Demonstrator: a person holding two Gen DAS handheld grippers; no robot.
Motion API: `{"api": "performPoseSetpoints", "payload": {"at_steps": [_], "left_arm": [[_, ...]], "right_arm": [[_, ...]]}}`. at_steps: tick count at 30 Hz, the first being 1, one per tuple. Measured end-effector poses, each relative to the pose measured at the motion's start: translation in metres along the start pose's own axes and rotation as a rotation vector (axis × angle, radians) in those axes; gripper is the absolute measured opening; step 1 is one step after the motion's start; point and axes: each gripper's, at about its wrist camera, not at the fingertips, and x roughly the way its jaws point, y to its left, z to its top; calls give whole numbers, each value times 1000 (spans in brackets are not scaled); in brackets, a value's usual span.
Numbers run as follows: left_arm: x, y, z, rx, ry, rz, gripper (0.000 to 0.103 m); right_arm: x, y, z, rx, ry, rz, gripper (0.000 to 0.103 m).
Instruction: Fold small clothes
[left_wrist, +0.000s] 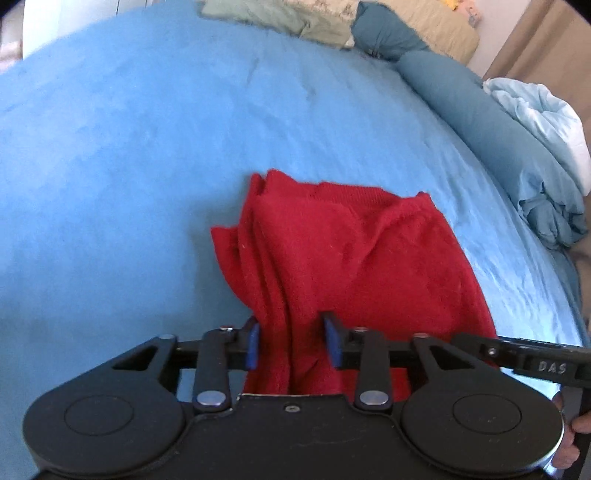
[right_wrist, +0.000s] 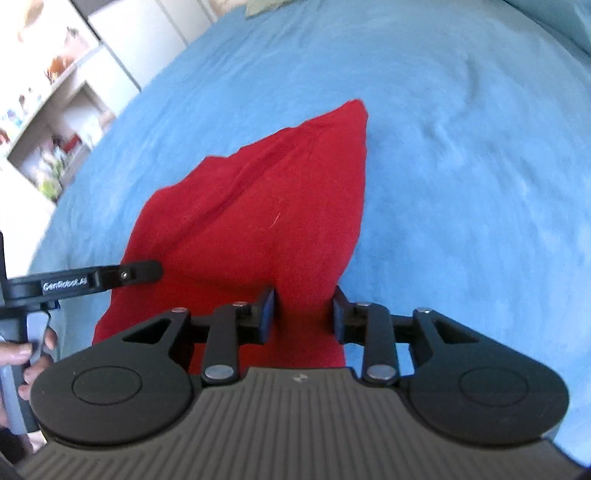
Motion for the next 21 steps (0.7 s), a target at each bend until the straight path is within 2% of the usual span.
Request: {"api": "performPoseSetpoints", "payload": {"at_steps": [3,4,5,6,8,11,13,15,17,21], "left_arm": [[-3,-2,-3,53,-45,45,61],[-4,-4,-3,66,-61,59,69],[-4,-5,-3,76,-77,71,78],[-3,-7,-4,82,-91,85,80],[-5,-6,-6,94,-115,120,81],[-7,-2,-16,132,-157,195,86],[-2,8,-26,118,-177,198,88],[8,18,-38,110,-190,188,89],[13,22,-44,109,-217,197,96],[-5,17,-40,113,-235,235,95]], "right_arm": [[-1,-3,-3,-16,-23,36,52],[-3,-4,-3,-28,-29,43,54],[-7,-4,-2,-40,-43,42,63],[-11,-3,-2,-49,-67,29,79],[-16,0,-4,-59,-142,-17,99],[-19,-14,-11,-56,-214,-93,99],[-8,-25,-21,-62,-229,-121,98],[3,-34,-33,-66,-252,-118,99],[7,-37,-43,-85,-300,-112,99],[-11,-33,-46,-72,-335,-95,97]]}}
